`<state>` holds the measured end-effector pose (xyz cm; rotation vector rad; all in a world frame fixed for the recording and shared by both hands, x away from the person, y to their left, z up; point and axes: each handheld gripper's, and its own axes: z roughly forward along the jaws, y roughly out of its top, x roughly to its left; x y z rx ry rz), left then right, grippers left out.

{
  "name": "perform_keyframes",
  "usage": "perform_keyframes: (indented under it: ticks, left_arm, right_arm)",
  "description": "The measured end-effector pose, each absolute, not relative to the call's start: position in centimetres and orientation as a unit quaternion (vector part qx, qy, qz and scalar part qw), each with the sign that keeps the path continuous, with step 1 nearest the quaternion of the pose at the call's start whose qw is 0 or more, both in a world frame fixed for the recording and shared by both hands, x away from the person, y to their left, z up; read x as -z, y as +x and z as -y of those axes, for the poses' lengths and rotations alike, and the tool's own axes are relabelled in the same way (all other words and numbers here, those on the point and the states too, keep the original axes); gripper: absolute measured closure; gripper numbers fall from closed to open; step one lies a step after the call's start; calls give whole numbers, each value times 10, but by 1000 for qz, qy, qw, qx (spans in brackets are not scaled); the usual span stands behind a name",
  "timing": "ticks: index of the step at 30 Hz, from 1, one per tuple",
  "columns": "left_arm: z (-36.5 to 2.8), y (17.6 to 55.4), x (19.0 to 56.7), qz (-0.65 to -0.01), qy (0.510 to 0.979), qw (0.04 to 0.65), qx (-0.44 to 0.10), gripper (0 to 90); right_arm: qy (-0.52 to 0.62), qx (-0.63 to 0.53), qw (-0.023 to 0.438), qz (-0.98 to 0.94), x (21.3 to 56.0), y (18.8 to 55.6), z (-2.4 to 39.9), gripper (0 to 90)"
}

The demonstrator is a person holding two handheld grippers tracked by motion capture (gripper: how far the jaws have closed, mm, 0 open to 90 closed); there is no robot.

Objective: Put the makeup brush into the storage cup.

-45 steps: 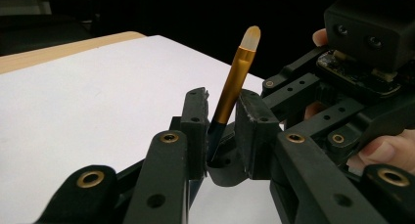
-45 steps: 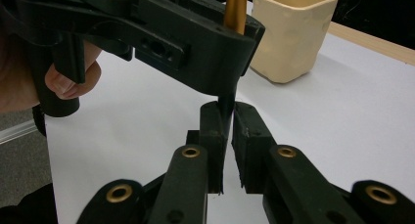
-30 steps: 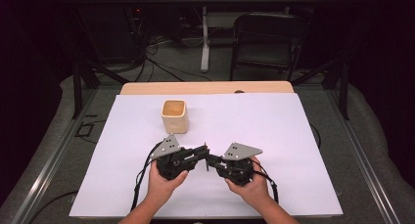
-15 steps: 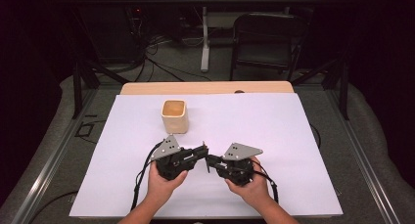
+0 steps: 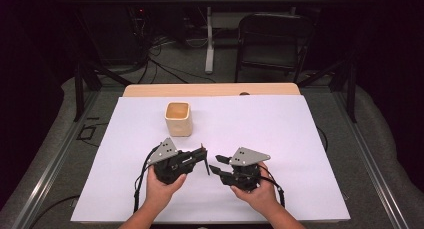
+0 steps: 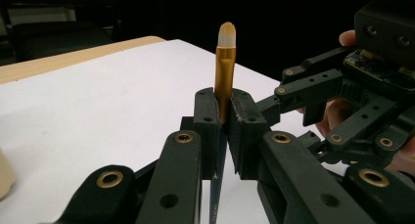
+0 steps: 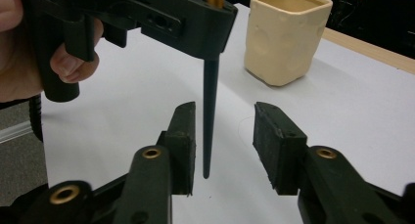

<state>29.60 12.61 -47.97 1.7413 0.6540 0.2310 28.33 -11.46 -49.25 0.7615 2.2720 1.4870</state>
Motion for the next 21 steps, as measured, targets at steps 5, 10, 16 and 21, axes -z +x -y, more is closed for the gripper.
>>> perform_keyframes:
  ticks: [5,10,16,21]
  left_arm:
    - [-130,296,480,-285,745,594,-102,826]
    - [-132,295,480,-285,746,592,-104,826]
    - [-136,296,479,-287,744,594,-107,826]
    - [-139,297,479,-290,745,590,-114,826]
  right_arm:
    - [271,-518,169,-794,494,284,115,509]
    - [275,-516,183,-790,497,286,115,444]
    - [289,-506,196,-789,502,290,116,388]
    - [301,-508,195,-783,503,291,120,351]
